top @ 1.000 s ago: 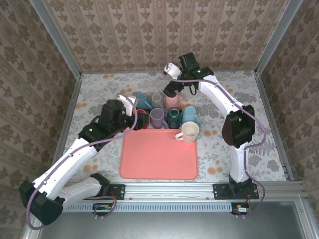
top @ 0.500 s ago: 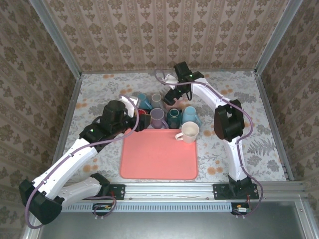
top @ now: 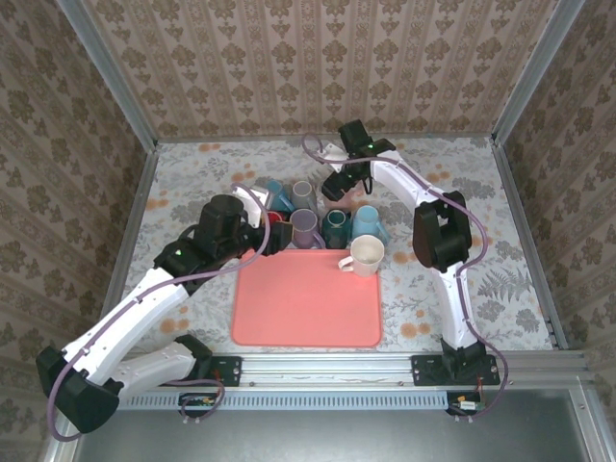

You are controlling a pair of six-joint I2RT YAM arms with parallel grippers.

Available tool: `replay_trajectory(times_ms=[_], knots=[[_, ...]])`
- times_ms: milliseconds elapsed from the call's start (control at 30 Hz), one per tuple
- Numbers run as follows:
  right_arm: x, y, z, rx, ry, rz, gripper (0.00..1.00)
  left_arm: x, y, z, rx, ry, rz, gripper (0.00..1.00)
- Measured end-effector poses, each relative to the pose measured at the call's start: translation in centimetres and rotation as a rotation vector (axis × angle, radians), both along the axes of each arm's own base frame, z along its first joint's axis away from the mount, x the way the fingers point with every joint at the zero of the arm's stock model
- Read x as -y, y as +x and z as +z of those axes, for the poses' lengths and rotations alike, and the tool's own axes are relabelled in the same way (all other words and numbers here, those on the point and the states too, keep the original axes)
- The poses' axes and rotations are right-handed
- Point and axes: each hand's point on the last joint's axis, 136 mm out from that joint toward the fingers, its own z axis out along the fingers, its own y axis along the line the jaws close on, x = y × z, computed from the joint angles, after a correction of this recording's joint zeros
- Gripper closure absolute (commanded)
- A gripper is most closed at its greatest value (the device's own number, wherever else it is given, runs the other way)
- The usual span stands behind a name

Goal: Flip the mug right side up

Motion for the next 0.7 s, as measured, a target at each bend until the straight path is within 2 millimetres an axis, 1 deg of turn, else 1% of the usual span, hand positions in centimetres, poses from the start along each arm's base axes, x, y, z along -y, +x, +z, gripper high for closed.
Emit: replay_trajectory(times_ms=[67,133,200,333,400,433,500,633,700], knots=[[0.4,0.0,-0.9,-0.023,-0.003,-0.018,0.08,0.3,-0.3,0.0,0.004,0.004,-0.016,0.29],[0.6,-0.1,-1.9,-0.048,-0.01,-0.029,0.1,0.6,-0.4,-0.1,0.004,0.009,-0.027,0.29],[0.7,0.1,-2.1,-0.052,-0.007,-0.038,0.17,0.7,-0.5,-0.3,0.001,0.014,-0.034,0.29],[1.0,0.3,-1.8,-0.061,0.005,-0.07,0.38,0.8,-0.5,-0.4,-0.001,0.016,-0.036,0.29],[1.1,0.4,-1.7,-0.066,0.017,-0.088,0.45,0.8,-0.5,-0.4,0.001,0.018,-0.037,0.29],[1.2,0.4,-1.6,-0.07,0.024,-0.098,0.46,0.8,-0.5,-0.4,0.001,0.018,-0.038,0.29],[1.5,0.6,-1.6,-0.076,0.037,-0.12,0.51,0.8,-0.5,-0.4,0.002,0.019,-0.038,0.29],[2.2,1.0,-1.4,-0.09,0.077,-0.194,0.73,0.8,-0.4,-0.4,0.003,0.021,-0.039,0.29],[2.7,1.4,-1.1,-0.095,0.115,-0.263,0.74,0.8,-0.4,-0.4,0.003,0.021,-0.039,0.29]])
